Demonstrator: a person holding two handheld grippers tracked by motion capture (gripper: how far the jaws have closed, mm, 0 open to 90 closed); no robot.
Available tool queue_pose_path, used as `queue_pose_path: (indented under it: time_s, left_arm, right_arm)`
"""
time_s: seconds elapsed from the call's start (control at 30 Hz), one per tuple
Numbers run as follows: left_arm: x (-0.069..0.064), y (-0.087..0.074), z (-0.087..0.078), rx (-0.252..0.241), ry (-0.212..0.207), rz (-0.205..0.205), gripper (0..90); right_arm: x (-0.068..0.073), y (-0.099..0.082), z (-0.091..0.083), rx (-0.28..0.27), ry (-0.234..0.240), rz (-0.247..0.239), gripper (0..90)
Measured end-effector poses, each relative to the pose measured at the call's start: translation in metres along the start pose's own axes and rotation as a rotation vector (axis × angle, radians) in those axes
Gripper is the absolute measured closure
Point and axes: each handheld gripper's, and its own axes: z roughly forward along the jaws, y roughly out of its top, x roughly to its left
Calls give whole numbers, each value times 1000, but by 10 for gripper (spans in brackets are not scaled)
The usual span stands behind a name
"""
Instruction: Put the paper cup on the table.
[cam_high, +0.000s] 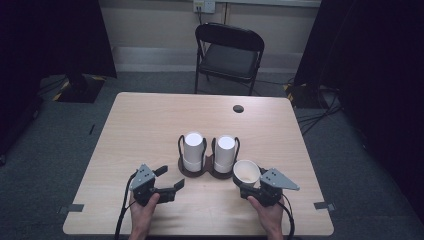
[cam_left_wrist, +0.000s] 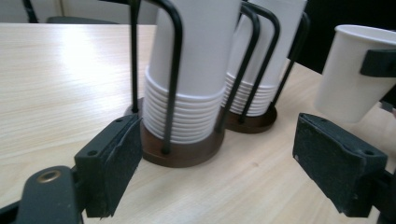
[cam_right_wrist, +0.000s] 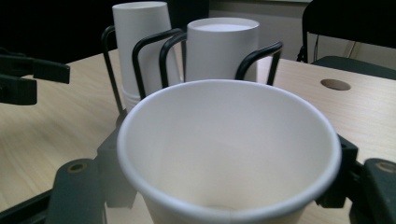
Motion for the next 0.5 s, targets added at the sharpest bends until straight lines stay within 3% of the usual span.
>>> queue_pose_path:
  time_s: [0.07, 0.17, 0.27, 0.4, 0.5]
  left_arm:
    - [1, -2, 0, -8, 19, 5, 159]
    - [3, -8, -1, -27, 14, 14, 160]
    - [5, -15, -2, -37, 54, 12, 161]
    - [8, -20, 0, -39, 72, 3, 158]
    - [6, -21, 1, -41, 111, 25, 156]
  right_arm:
    - [-5, 1, -2, -9, -9, 9, 263]
    - [-12, 3, -4, -9, -20, 34, 263]
    - [-20, 6, -4, -11, -31, 41, 263]
    - [-25, 9, -2, -14, -38, 55, 263]
    - [-29, 10, 1, -20, -46, 67, 263]
